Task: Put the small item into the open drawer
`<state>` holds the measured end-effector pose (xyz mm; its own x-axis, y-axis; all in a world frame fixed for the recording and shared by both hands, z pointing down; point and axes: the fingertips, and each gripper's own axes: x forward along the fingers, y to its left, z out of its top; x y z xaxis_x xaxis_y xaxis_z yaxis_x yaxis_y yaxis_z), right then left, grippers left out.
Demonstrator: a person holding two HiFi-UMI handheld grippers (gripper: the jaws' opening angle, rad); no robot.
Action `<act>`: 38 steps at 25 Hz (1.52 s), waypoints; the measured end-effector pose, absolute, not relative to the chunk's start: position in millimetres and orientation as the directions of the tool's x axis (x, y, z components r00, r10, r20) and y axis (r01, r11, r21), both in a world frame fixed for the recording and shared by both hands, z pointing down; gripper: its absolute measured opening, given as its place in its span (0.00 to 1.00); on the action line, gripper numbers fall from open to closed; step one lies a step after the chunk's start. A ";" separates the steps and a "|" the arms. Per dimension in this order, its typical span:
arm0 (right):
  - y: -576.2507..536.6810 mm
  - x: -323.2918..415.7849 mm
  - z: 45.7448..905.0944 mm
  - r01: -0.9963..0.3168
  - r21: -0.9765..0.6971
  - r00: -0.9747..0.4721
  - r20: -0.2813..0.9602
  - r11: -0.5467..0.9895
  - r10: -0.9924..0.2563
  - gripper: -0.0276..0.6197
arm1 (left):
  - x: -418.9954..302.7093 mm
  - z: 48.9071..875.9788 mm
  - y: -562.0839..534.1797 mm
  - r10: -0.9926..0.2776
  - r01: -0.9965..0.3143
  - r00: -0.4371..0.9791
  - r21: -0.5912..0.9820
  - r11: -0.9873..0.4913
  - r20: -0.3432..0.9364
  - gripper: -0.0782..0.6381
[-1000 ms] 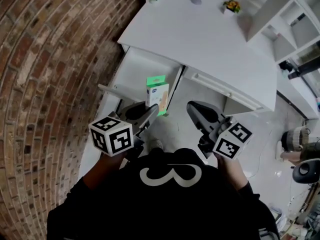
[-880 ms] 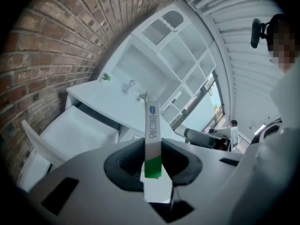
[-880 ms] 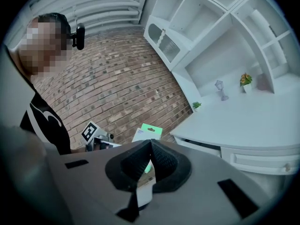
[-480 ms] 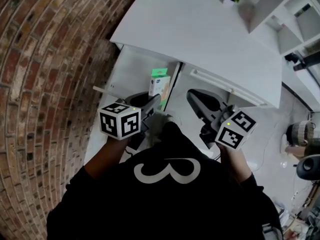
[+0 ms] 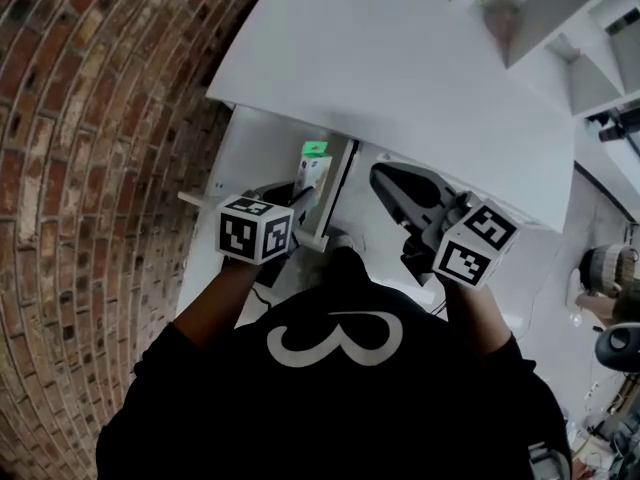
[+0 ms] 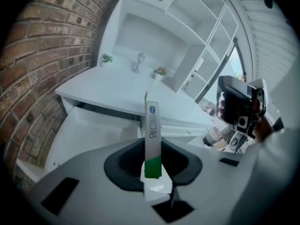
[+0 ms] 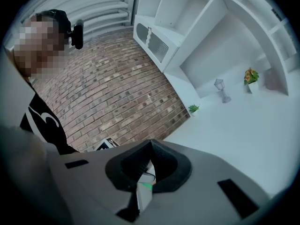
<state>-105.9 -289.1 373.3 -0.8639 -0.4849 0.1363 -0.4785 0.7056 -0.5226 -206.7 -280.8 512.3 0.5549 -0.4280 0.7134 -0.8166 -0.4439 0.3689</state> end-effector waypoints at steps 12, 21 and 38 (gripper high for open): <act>-362.8 25.0 446.3 -0.477 -0.488 -0.868 0.135 0.731 -0.477 0.06 | -99.4 666.3 -364.9 -0.297 -0.860 0.419 0.271 -0.432 0.858 0.24; -368.8 47.2 466.9 -0.524 -0.509 -0.841 0.181 0.683 -0.510 0.06 | -102.0 722.7 -379.9 -0.181 -0.878 0.383 0.296 -0.377 0.906 0.24; -354.5 83.4 501.3 -0.616 -0.544 -0.769 0.258 0.570 -0.585 0.06 | -100.0 797.7 -403.2 -0.166 -0.881 0.302 0.208 -0.426 0.939 0.24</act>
<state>83.4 -354.5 501.3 -0.7688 -0.5853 0.2577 -0.6161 0.5699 -0.5438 -100.0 -403.2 797.7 0.3020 -0.1661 0.9387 -0.8807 -0.4256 0.2080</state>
